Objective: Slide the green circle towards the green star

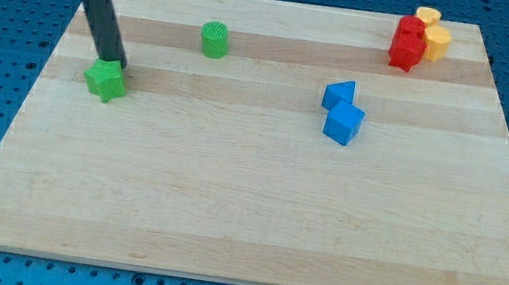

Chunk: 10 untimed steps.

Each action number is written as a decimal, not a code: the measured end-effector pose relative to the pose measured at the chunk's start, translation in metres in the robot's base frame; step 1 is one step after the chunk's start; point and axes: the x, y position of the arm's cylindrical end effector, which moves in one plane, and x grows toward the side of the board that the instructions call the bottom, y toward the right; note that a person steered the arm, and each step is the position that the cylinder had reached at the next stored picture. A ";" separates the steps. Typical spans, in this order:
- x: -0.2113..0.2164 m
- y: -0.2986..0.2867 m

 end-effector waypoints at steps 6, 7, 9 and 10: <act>-0.078 0.101; -0.078 0.082; -0.078 0.024; -0.078 0.009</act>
